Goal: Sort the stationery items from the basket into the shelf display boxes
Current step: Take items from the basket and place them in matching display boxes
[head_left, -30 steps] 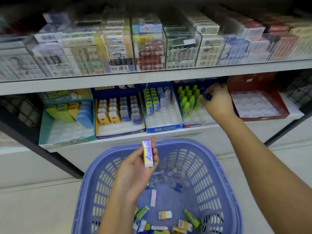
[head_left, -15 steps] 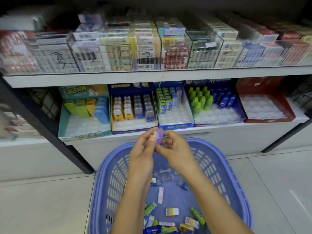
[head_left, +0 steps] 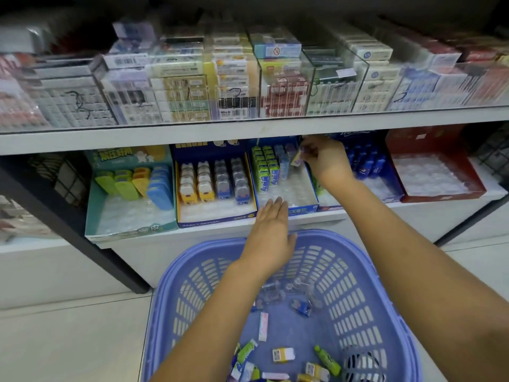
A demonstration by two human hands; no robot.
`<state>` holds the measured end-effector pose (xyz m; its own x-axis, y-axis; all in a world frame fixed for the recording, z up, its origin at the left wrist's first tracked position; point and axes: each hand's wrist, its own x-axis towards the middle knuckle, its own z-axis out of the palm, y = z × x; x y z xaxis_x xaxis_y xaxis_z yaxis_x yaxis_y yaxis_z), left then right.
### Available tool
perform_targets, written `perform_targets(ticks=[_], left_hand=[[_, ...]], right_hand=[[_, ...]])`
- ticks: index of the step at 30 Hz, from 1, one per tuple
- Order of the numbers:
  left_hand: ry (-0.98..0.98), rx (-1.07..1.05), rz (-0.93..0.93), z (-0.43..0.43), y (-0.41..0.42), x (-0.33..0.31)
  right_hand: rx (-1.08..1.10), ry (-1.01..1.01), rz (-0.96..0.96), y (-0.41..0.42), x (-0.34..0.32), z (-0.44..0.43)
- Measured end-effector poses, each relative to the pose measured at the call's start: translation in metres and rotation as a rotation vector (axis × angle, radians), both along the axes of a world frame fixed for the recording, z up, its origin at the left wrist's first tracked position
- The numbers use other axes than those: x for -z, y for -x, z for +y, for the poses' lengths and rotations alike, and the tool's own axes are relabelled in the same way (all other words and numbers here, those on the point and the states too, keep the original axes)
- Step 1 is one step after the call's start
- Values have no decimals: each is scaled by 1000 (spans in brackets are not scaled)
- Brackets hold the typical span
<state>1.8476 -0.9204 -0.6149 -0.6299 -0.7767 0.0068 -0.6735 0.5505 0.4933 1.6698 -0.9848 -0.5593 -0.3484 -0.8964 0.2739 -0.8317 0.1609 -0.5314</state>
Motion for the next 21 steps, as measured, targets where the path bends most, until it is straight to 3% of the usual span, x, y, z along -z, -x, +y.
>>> perform_targets(ticks=[11,21], left_hand=[[134,31,-26,-2,-1,15],[129,58,-13,-6,-1,16]], right_hand=[[-247,-436,154,15,-24,-31],[-153,-442,362,1,-12,-38]])
